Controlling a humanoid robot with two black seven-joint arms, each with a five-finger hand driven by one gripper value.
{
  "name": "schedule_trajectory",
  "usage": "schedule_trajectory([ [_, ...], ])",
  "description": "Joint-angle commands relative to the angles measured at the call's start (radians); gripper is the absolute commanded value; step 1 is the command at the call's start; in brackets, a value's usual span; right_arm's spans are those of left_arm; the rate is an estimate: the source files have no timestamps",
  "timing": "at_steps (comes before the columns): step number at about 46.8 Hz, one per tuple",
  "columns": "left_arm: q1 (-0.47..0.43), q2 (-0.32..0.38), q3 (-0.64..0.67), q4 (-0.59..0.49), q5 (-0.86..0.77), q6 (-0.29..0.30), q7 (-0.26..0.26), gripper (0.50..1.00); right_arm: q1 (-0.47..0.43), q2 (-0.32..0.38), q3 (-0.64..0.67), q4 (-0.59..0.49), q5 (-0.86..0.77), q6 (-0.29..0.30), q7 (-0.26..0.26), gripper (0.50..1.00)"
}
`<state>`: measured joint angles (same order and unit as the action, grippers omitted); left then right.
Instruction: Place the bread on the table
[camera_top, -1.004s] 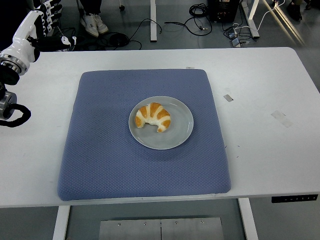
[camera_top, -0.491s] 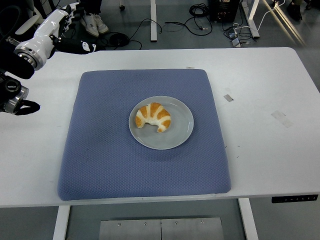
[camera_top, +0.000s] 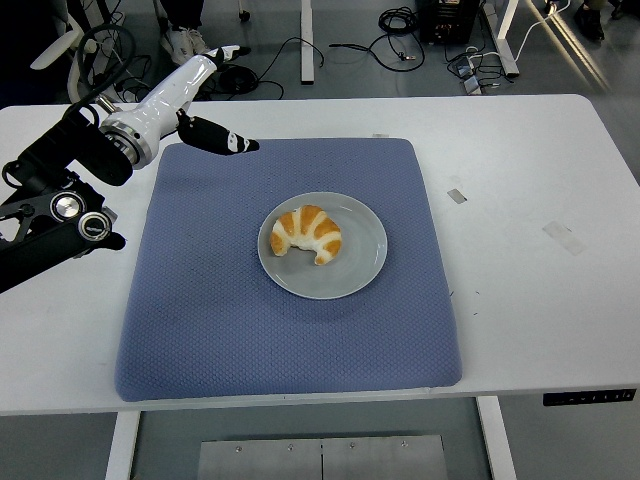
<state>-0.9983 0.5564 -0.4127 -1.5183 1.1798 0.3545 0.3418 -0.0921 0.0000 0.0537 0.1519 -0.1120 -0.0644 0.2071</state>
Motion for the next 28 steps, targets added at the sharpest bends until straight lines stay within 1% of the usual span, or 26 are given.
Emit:
schedule_trajectory([
  [1,-0.005,-0.013,0.012,-0.003,0.009,0.0,0.002,0.98,0.0,0.0,0.0,0.0,0.0,0.0,0.0,1.0],
  [5,-0.005,-0.024,0.022,-0.008,0.021,0.0,0.005,0.98,0.0,0.0,0.0,0.0,0.0,0.0,0.0,1.0],
  [10,-0.006,-0.027,0.054,-0.01,0.038,0.0,0.029,0.98,0.0,0.0,0.0,0.0,0.0,0.0,0.0,1.0],
  [15,-0.01,-0.044,0.087,-0.01,0.038,-0.002,0.045,0.98,0.0,0.0,0.0,0.0,0.0,0.0,0.0,1.0],
  [21,-0.025,-0.047,0.15,-0.011,0.038,-0.009,0.062,0.98,0.0,0.0,0.0,0.0,0.0,0.0,0.0,1.0],
  [24,-0.037,-0.05,0.172,-0.011,0.038,-0.02,0.063,0.98,0.0,0.0,0.0,0.0,0.0,0.0,0.0,1.0],
  [28,-0.043,-0.055,0.178,-0.011,0.037,-0.068,0.072,0.98,0.0,0.0,0.0,0.0,0.0,0.0,0.0,1.0],
])
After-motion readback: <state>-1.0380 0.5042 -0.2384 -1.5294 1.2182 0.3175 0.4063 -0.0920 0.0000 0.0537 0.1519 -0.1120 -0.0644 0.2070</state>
